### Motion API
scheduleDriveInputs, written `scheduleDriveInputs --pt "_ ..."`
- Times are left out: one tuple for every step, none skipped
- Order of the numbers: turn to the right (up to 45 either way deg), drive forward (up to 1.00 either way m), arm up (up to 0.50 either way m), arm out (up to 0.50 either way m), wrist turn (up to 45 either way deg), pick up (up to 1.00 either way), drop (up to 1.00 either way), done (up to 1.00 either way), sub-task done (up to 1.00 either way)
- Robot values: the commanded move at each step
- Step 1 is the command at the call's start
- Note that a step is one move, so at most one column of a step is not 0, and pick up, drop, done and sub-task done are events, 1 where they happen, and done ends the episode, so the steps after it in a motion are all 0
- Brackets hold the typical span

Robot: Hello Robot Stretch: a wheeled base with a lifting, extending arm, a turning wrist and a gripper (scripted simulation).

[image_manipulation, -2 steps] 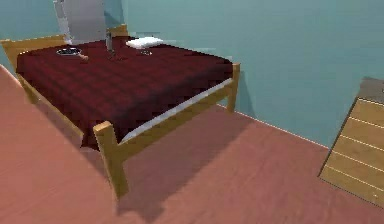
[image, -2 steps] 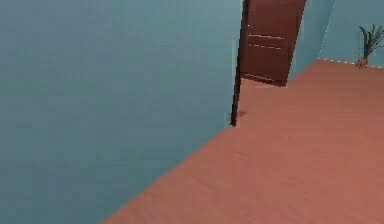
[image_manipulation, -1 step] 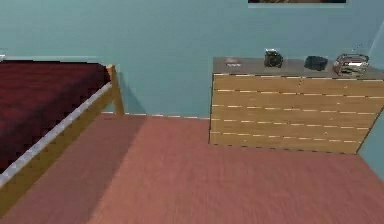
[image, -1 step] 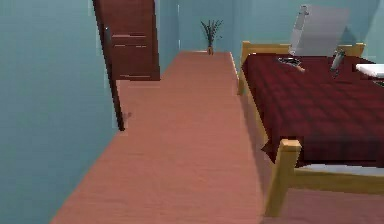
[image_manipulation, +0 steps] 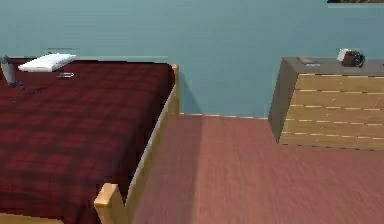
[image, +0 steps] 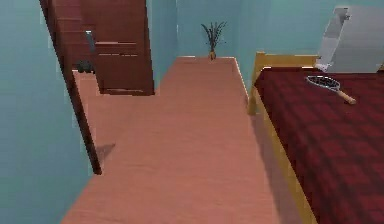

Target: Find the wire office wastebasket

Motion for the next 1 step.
scheduleDriveInputs --pt "-12.0 0.00 0.00 0.00 0.0 0.00 0.00 0.00 0.00"
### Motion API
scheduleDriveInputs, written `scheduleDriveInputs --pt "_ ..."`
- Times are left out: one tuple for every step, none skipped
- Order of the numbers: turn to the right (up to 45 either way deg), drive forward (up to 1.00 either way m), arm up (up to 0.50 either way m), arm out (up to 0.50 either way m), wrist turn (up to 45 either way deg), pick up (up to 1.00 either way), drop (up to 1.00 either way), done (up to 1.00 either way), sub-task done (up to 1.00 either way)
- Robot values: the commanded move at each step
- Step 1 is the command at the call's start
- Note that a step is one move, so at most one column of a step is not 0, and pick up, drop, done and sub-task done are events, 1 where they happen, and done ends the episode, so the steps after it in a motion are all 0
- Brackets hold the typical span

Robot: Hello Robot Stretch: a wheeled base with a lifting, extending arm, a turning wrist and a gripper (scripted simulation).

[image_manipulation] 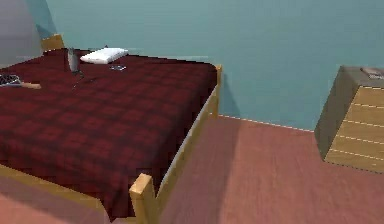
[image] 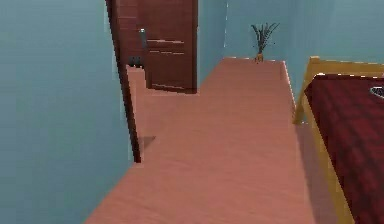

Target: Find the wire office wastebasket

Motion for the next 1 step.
scheduleDriveInputs --pt "0.0 1.00 0.00 0.00 0.0 0.00 0.00 0.00 0.00"
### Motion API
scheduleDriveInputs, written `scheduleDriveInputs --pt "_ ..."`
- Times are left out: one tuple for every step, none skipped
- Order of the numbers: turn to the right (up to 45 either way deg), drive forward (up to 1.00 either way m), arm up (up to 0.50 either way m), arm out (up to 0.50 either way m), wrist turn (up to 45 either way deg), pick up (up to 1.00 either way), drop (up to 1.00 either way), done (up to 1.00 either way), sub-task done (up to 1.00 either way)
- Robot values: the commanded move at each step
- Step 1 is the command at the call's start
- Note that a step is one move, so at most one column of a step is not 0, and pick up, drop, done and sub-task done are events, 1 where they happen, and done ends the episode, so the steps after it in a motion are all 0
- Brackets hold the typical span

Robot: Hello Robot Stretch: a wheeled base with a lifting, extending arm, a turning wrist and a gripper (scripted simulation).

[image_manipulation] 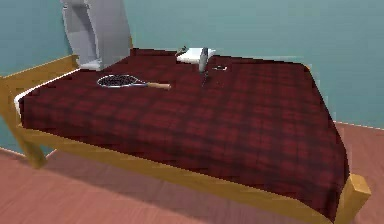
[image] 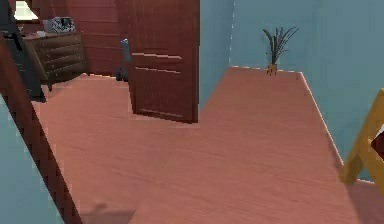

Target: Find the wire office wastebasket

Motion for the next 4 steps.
scheduleDriveInputs --pt "0.0 0.75 0.00 0.00 0.0 0.00 0.00 0.00 0.00" --pt "-27.0 0.00 0.00 0.00 0.0 0.00 0.00 0.00 0.00" --pt "0.0 0.40 0.00 0.00 0.0 0.00 0.00 0.00 0.00" --pt "-33.0 0.00 0.00 0.00 0.0 0.00 0.00 0.00 0.00"
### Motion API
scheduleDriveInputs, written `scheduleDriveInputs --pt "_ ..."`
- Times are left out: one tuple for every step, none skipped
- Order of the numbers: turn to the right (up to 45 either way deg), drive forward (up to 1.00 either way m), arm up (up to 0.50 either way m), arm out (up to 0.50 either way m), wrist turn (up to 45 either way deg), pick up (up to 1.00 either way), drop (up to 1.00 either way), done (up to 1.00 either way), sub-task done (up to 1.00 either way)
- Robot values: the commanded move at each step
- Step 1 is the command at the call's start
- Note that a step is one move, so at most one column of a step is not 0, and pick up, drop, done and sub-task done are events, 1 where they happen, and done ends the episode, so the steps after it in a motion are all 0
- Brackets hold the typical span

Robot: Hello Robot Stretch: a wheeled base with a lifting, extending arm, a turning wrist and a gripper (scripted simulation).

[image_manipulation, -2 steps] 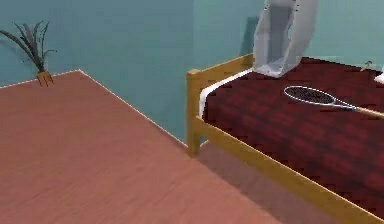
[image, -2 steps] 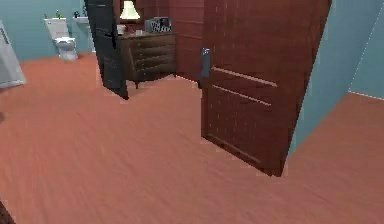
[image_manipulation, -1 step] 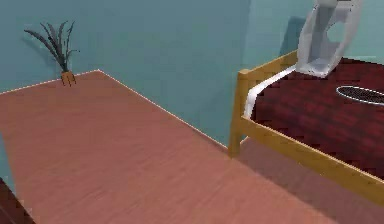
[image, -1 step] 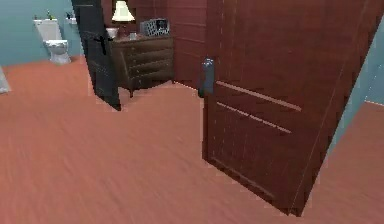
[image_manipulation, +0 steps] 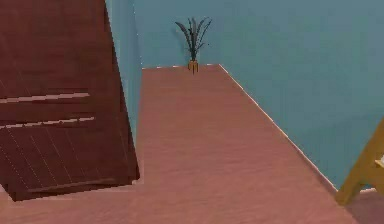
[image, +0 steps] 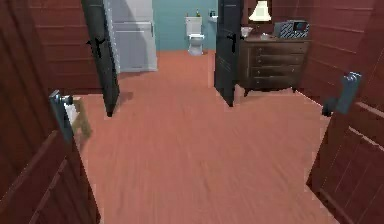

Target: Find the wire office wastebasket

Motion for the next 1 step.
scheduleDriveInputs --pt "0.0 1.00 0.00 0.00 0.0 0.00 0.00 0.00 0.00"
